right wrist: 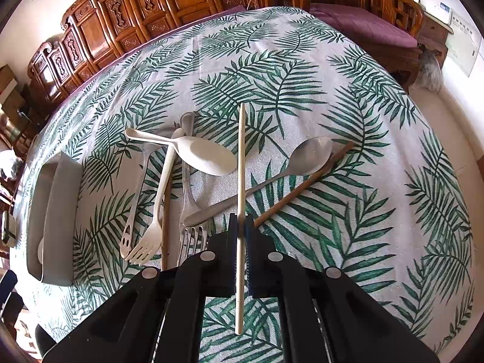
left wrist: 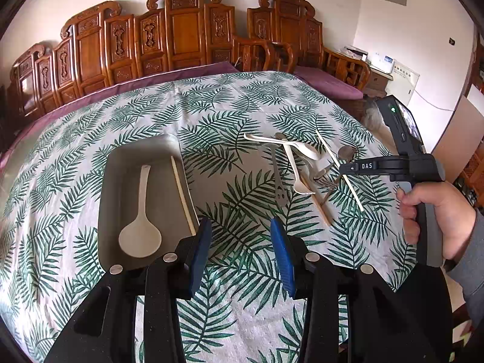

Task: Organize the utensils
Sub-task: 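Return the right gripper to the pile and grasp another wooden chopstick, then move the left gripper to the pile and grasp a second white plastic spoon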

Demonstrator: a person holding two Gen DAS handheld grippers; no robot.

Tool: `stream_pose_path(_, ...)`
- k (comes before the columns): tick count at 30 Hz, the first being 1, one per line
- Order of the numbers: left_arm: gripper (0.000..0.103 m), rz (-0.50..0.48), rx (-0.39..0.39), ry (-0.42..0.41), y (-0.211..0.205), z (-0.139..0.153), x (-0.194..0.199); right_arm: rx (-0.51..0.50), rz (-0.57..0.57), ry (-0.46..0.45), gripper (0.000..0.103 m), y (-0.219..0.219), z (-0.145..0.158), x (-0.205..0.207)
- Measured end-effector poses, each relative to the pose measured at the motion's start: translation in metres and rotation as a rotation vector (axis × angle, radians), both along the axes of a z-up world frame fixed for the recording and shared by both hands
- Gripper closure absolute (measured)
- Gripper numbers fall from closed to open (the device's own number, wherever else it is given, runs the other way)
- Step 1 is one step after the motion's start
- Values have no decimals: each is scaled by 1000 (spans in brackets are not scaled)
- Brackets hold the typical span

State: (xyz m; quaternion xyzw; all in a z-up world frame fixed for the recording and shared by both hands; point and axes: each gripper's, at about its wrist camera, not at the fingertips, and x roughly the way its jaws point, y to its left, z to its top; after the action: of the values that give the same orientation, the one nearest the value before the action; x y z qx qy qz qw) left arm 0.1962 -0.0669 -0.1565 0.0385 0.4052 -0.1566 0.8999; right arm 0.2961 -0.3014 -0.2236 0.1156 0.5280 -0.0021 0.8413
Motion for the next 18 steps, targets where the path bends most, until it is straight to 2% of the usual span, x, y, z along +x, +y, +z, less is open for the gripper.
stream_pose_path(8, 64, 5, 6, 10, -16, -7, 14, -34, 83, -67, 97, -6, 25, -25)
stream_pose_path(18, 64, 33, -34, 70, -67, -25, 64, -61, 155, -107, 97, -25, 36, -51)
